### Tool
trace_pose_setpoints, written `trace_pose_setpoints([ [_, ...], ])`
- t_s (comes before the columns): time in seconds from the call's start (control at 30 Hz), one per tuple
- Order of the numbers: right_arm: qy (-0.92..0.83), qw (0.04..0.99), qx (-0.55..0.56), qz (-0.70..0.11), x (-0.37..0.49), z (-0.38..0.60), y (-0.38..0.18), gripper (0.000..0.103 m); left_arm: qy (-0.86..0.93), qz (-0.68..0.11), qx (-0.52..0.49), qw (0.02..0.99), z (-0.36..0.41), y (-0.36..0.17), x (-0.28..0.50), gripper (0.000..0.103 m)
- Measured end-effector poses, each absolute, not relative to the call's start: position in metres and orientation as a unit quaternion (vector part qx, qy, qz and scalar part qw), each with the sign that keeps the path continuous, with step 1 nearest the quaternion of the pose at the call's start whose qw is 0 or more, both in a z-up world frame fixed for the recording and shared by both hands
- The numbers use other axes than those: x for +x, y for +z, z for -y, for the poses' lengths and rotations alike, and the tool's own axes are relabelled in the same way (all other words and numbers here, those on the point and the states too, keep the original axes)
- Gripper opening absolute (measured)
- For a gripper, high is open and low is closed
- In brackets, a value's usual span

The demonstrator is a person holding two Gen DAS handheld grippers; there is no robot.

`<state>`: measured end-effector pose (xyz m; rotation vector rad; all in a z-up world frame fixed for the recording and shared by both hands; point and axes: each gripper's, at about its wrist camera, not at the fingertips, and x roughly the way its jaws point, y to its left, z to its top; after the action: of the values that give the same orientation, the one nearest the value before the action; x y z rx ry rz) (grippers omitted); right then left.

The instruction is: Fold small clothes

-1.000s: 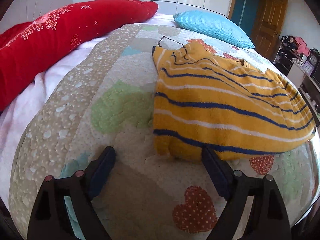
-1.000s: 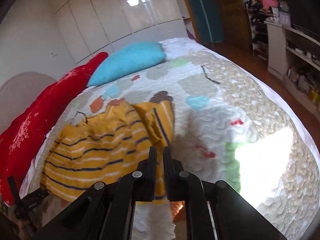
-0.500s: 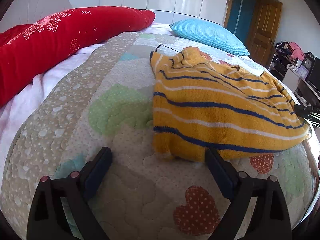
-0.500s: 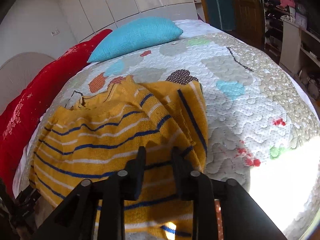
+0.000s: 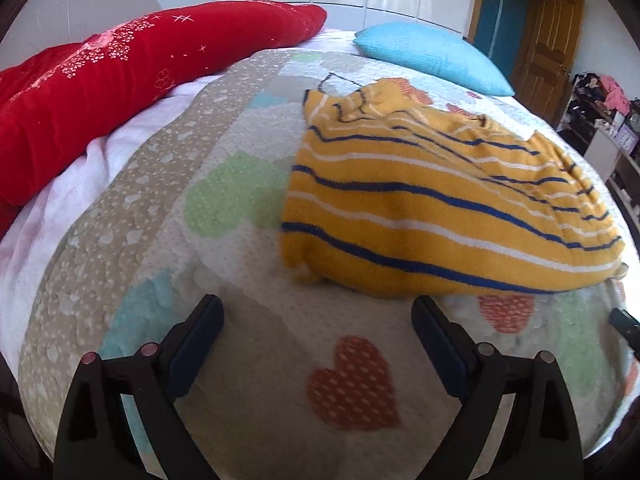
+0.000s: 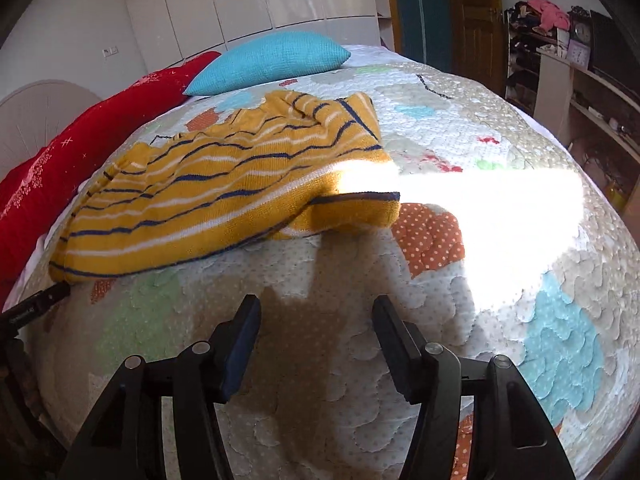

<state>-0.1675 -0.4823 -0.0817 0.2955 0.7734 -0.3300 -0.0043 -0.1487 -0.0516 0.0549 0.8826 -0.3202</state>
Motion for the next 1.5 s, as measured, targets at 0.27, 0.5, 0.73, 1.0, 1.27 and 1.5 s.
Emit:
trace_pose_setpoints([
  [0.27,-0.168,0.907,0.096,-0.374,-0.152,0.470,-0.091,0.085,-0.159,-0.423,0.071,0.889,0.199,-0.063,-0.044,0.097],
  [0.5,-0.187,0.916,0.066,-0.348,-0.153,0.464,-0.098,0.091,-0.132,-0.417,0.091,0.894,0.205,-0.069,-0.045,0.103],
  [0.73,-0.196,0.916,0.063,-0.345,-0.153,0.463,-0.100,0.092,-0.122,-0.410,0.097,0.899,0.207,-0.071,-0.046,0.103],
  [1.0,-0.203,0.916,0.059,-0.341,-0.155,0.460,-0.101,0.093,-0.122,-0.411,0.096,0.898,0.207,-0.070,-0.046,0.103],
  [1.27,-0.204,0.917,0.058,-0.338,-0.157,0.458,-0.102,0.093,-0.122,-0.411,0.095,0.899,0.207,-0.070,-0.046,0.103],
  [1.5,-0.204,0.917,0.058,-0.338,-0.156,0.458,-0.102,0.093,-0.122,-0.410,0.095,0.899,0.207,-0.070,-0.047,0.103],
])
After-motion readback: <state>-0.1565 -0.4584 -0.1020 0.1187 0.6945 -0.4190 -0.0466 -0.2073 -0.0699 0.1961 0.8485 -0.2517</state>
